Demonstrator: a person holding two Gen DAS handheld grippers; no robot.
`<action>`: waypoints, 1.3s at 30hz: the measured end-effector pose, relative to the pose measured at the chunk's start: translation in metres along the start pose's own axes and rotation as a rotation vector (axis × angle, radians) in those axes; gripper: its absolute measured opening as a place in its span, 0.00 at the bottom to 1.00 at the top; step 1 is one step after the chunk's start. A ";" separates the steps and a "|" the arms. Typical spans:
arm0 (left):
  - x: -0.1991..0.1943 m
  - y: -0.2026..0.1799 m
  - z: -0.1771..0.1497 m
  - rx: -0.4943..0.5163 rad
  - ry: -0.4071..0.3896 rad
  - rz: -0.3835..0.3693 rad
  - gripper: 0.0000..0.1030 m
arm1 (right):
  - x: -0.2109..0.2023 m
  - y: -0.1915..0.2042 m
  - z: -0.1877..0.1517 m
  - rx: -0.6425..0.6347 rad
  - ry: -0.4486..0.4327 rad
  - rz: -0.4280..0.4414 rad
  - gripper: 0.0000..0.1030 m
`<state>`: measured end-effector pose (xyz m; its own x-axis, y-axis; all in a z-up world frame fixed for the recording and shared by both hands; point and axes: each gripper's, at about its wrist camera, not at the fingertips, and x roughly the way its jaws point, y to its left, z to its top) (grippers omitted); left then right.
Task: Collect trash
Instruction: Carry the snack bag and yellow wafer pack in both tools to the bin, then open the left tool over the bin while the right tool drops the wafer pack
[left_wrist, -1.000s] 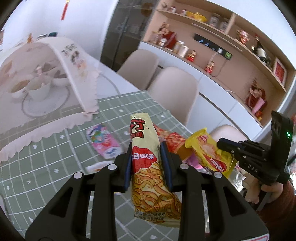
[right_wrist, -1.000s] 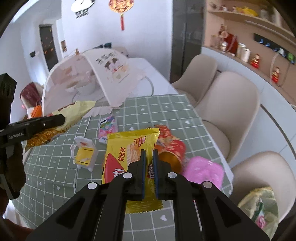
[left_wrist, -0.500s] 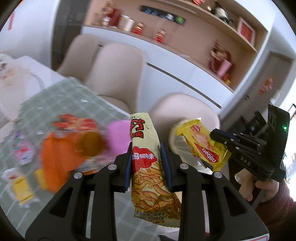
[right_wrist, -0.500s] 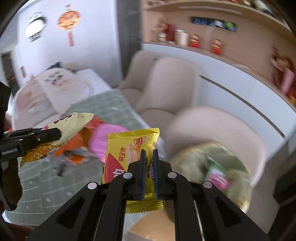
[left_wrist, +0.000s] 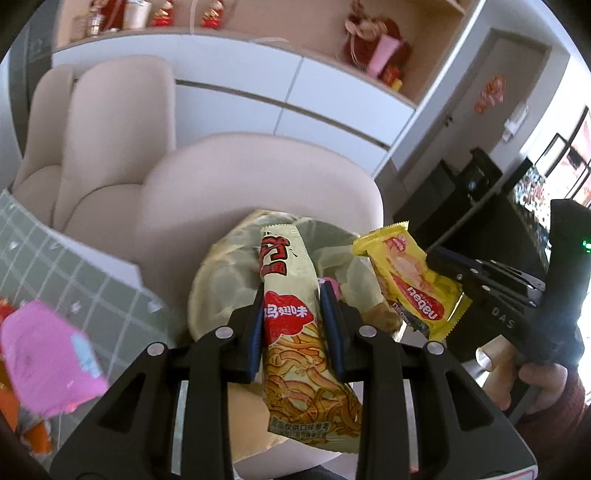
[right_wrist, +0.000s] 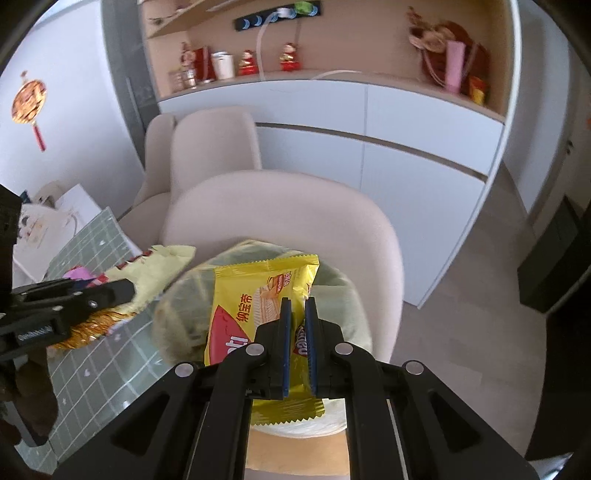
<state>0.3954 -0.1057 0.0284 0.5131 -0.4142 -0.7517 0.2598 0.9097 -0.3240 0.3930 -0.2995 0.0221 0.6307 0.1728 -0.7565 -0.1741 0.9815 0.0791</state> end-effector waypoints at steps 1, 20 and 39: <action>0.010 -0.002 0.005 0.005 0.015 -0.005 0.26 | 0.001 -0.004 0.000 0.006 0.001 0.001 0.09; 0.077 0.031 0.021 -0.097 0.177 -0.153 0.54 | 0.052 -0.013 0.018 0.071 0.025 0.005 0.09; -0.021 0.079 -0.037 -0.159 0.006 0.062 0.56 | 0.112 0.043 -0.009 -0.060 0.222 -0.036 0.09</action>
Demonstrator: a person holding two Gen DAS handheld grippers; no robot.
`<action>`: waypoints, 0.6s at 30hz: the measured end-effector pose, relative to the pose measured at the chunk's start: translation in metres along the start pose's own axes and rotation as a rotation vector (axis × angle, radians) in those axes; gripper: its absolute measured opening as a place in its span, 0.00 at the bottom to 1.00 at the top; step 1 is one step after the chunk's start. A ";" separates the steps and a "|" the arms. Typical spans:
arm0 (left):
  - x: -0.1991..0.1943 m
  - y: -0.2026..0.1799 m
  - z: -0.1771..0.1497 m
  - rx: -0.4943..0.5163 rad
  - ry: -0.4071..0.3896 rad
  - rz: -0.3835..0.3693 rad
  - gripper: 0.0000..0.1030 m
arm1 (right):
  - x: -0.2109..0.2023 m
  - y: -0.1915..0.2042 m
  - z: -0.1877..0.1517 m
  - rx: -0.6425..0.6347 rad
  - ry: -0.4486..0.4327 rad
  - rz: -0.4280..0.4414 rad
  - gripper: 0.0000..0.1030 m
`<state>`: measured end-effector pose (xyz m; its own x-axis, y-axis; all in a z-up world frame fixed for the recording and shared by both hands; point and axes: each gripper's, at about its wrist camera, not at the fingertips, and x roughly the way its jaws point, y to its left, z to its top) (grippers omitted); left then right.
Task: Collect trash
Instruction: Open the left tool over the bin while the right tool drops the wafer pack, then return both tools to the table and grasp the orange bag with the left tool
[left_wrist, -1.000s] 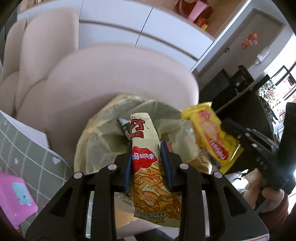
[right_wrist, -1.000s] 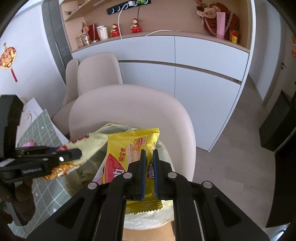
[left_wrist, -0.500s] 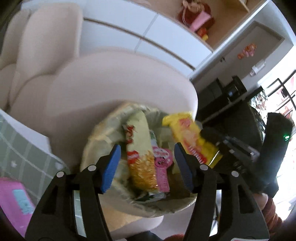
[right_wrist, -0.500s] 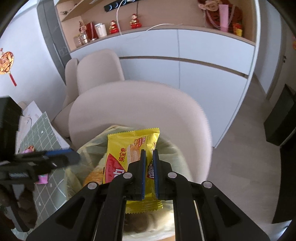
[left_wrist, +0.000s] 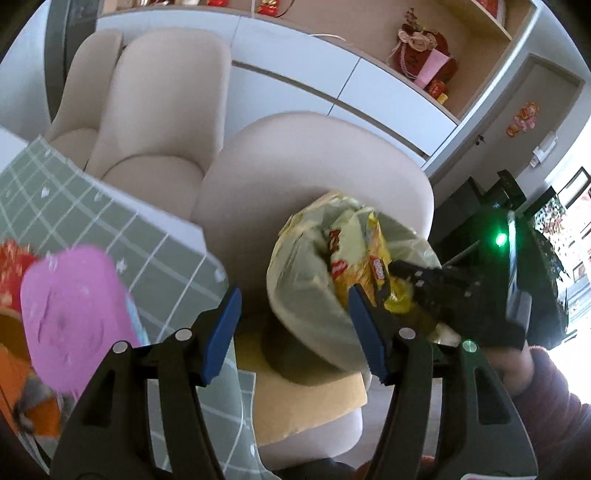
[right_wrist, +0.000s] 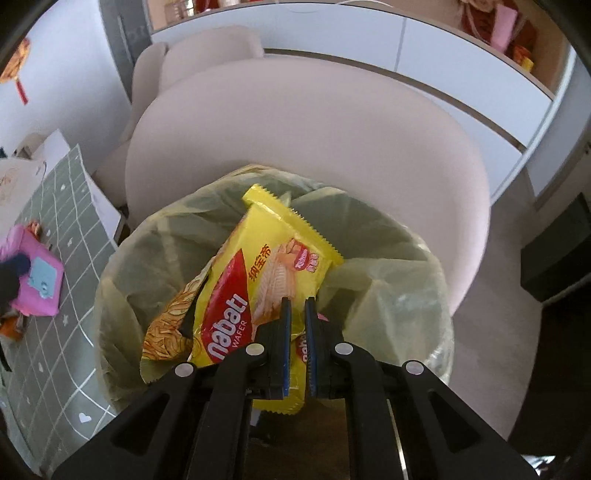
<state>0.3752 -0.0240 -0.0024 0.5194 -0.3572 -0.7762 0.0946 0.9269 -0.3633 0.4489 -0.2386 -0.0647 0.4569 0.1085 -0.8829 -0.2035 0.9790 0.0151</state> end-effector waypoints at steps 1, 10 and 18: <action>-0.001 0.002 -0.003 -0.009 0.000 0.001 0.56 | -0.004 -0.002 -0.001 0.013 -0.009 0.003 0.09; -0.021 0.005 -0.021 -0.018 -0.051 0.032 0.56 | -0.042 -0.017 -0.016 0.082 -0.094 0.047 0.20; -0.039 0.008 -0.045 -0.023 -0.068 0.059 0.56 | -0.075 -0.013 -0.034 0.115 -0.160 0.112 0.31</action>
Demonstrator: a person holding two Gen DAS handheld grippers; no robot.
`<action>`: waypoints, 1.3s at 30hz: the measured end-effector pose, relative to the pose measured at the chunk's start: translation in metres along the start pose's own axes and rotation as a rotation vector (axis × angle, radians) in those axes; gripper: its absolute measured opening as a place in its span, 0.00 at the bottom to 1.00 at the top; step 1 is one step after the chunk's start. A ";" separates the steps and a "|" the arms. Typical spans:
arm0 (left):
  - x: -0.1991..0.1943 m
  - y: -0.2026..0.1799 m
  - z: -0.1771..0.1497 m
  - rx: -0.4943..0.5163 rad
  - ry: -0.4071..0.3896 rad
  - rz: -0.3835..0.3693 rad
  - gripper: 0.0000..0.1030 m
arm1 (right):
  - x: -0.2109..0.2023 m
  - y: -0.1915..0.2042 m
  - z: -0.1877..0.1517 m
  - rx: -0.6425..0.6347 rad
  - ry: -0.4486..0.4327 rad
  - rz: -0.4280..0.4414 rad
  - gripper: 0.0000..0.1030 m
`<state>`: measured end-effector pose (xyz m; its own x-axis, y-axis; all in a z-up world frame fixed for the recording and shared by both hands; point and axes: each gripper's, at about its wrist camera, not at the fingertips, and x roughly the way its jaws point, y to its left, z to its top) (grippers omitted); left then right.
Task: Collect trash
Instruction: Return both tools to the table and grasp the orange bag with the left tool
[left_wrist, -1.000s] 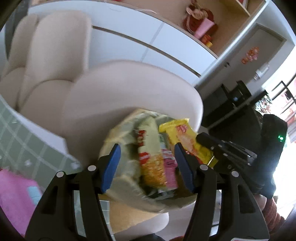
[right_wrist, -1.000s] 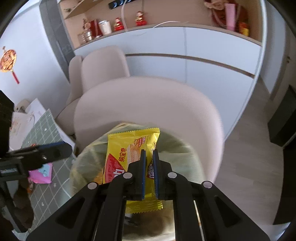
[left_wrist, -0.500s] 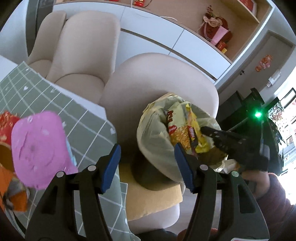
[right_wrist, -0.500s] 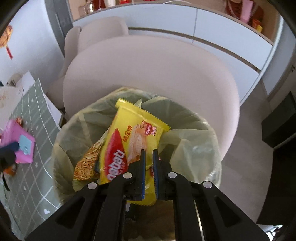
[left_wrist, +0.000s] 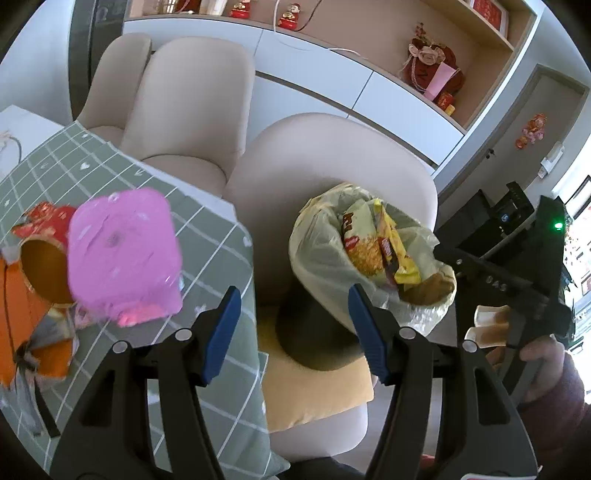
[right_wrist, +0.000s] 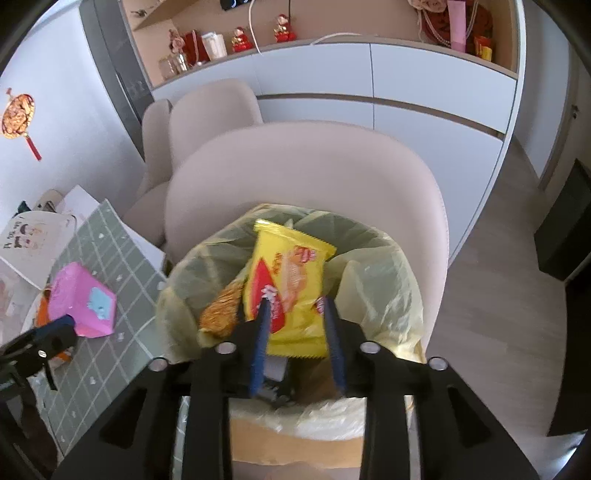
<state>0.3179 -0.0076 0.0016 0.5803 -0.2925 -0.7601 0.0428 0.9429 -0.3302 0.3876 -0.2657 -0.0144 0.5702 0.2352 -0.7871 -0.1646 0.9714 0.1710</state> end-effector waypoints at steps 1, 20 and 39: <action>-0.005 0.004 -0.005 -0.007 -0.004 0.005 0.56 | -0.003 0.004 -0.002 0.000 -0.008 0.008 0.32; -0.134 0.181 -0.078 -0.336 -0.250 0.296 0.56 | 0.003 0.182 -0.072 -0.289 0.061 0.223 0.41; -0.063 0.242 -0.046 -0.319 -0.046 0.311 0.08 | 0.017 0.195 -0.111 -0.297 0.150 0.165 0.41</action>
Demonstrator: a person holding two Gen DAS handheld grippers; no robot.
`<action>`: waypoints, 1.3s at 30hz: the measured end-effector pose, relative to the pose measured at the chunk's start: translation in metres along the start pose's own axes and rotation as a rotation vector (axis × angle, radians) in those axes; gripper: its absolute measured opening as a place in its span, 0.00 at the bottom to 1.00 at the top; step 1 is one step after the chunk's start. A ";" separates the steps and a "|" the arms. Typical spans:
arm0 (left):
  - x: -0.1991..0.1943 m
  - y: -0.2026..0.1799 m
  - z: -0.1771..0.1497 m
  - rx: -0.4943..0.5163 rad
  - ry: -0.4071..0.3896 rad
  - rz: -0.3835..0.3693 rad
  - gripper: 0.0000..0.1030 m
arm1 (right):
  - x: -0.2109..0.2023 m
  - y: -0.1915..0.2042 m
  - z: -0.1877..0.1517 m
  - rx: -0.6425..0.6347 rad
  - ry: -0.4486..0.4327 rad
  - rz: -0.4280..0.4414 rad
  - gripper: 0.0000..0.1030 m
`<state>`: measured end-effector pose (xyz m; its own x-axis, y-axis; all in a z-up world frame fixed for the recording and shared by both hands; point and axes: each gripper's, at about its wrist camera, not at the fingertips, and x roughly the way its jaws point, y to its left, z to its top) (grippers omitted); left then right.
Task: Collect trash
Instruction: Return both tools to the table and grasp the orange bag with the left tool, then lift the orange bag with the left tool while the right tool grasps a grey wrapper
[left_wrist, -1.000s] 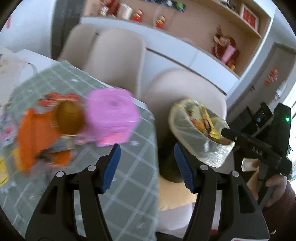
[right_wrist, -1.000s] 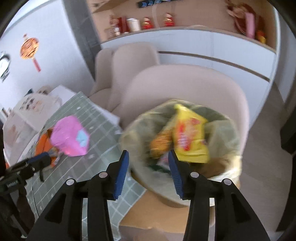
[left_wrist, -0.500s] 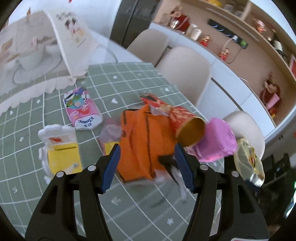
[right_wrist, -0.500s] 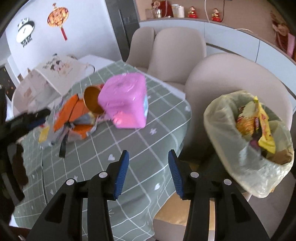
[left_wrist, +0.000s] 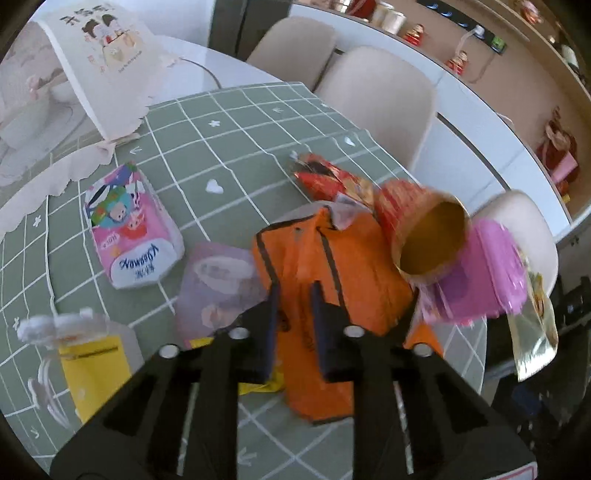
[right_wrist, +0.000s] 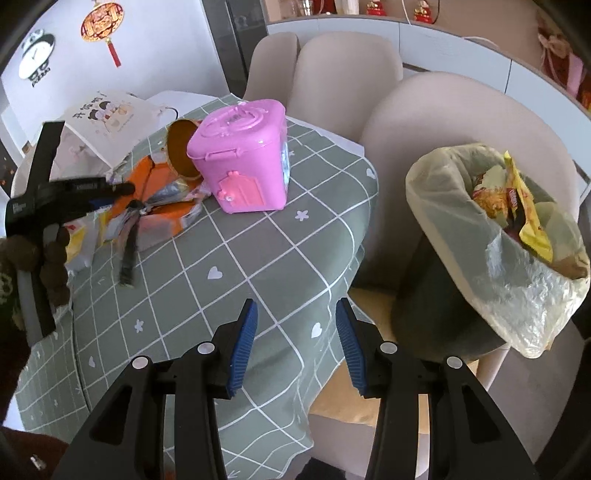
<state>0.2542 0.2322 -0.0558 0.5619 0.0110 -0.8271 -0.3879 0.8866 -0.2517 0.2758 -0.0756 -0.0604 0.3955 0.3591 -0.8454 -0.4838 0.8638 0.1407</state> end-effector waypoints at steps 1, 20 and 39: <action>-0.007 -0.003 -0.006 0.025 -0.006 -0.003 0.08 | 0.000 0.002 0.001 -0.006 -0.003 0.006 0.41; -0.089 0.032 -0.086 -0.059 -0.038 -0.080 0.35 | 0.039 0.099 0.027 -0.338 0.006 0.182 0.41; -0.057 0.017 -0.082 -0.056 0.062 -0.143 0.46 | 0.036 0.064 0.025 -0.200 0.075 0.151 0.19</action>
<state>0.1553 0.2084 -0.0538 0.5687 -0.1437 -0.8099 -0.3480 0.8501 -0.3952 0.2787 0.0019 -0.0690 0.2517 0.4448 -0.8595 -0.6803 0.7130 0.1698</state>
